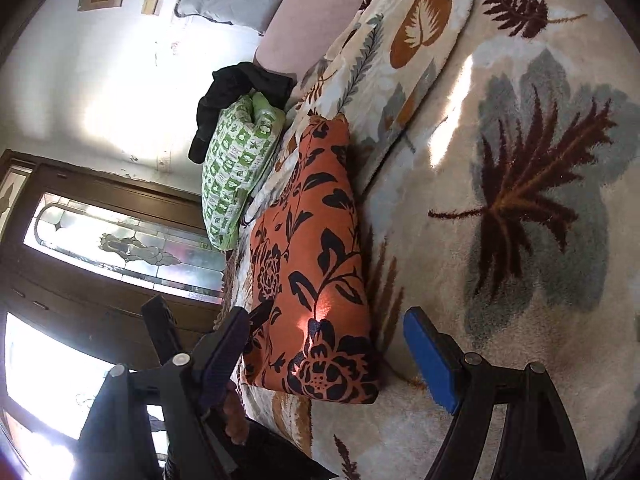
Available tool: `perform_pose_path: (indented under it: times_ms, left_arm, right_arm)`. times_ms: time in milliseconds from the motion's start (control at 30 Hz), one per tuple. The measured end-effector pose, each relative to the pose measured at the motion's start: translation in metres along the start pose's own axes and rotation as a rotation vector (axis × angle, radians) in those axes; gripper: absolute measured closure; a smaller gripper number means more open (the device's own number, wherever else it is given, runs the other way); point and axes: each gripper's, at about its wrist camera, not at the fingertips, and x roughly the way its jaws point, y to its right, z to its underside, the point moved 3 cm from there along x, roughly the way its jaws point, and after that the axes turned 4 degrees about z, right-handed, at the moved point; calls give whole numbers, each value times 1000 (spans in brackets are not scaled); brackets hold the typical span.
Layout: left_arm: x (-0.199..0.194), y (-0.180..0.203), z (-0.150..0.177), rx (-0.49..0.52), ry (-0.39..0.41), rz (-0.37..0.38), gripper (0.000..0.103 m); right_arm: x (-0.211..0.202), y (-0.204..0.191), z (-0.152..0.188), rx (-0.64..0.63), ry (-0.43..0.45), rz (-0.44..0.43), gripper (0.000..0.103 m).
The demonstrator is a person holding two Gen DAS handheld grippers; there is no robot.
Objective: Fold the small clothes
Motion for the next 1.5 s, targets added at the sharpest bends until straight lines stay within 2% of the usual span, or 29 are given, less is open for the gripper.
perform_pose_path:
  times_ms: [167,433,767,933,1033,1133,1300,1400,1500]
  left_arm:
    - [-23,-1,-3,-13,36,-5,29]
    - [-48,-11,3,-34,66,-14,29]
    - [-55,-31,5,-72,68,3,29]
    - [-47,-54,4,-165,57,96,25]
    - [-32,-66,4,-232,16,171,25]
    - [-20,-72,0,-249,-6,207,25]
    - [-15,-74,-12,-248,17,256,25]
    - [-9,-73,-14,-253,-4,255,25]
    - [-13,-70,-13,-251,4,245,25]
  right_arm:
    - [2,-6,0,-20,-3,0,21]
    - [-2,-35,8,-94,4,10,21]
    - [-3,-71,8,-179,8,14,21]
    - [-4,-62,3,-172,8,34,21]
    - [-6,-54,-3,-161,16,39,21]
    - [4,-45,-13,-149,-12,57,21]
    - [26,-49,-37,-180,-40,85,21]
    - [25,-56,-43,-187,-17,57,21]
    - [28,-51,-41,-194,-37,72,21]
